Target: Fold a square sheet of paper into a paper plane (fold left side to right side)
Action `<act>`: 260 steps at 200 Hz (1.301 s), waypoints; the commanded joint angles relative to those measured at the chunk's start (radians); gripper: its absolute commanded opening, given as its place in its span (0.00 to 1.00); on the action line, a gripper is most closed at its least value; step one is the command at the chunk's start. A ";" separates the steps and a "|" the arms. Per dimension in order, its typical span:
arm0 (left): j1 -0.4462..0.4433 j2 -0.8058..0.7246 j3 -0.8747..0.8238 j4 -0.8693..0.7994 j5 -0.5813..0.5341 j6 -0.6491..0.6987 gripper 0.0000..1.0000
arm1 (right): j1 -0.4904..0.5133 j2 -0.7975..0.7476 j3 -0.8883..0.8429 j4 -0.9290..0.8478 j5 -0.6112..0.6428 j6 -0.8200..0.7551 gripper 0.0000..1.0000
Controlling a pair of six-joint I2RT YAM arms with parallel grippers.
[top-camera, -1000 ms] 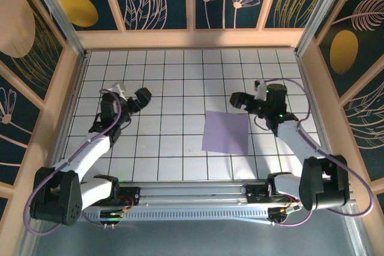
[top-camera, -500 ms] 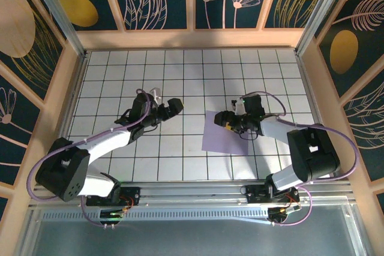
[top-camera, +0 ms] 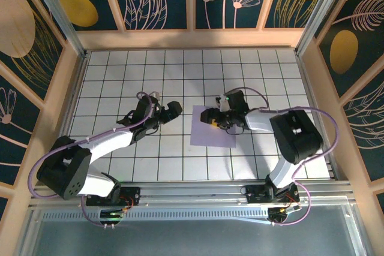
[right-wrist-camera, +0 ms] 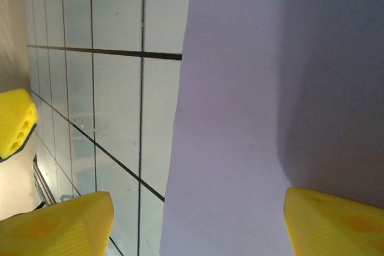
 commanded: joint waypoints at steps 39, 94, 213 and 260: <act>-0.003 -0.068 0.014 -0.086 -0.064 0.009 0.97 | 0.095 0.224 0.223 -0.029 0.007 0.009 0.74; -0.003 -0.082 0.004 -0.117 -0.103 0.012 0.95 | 0.098 0.209 0.242 -0.053 0.022 -0.017 0.74; -0.006 0.051 0.089 -0.075 0.037 0.028 0.81 | -0.055 -0.125 0.177 -0.237 0.228 -0.151 0.87; -0.013 0.093 0.096 -0.078 0.090 0.034 0.75 | -0.140 -0.165 0.111 -0.320 0.309 -0.222 0.99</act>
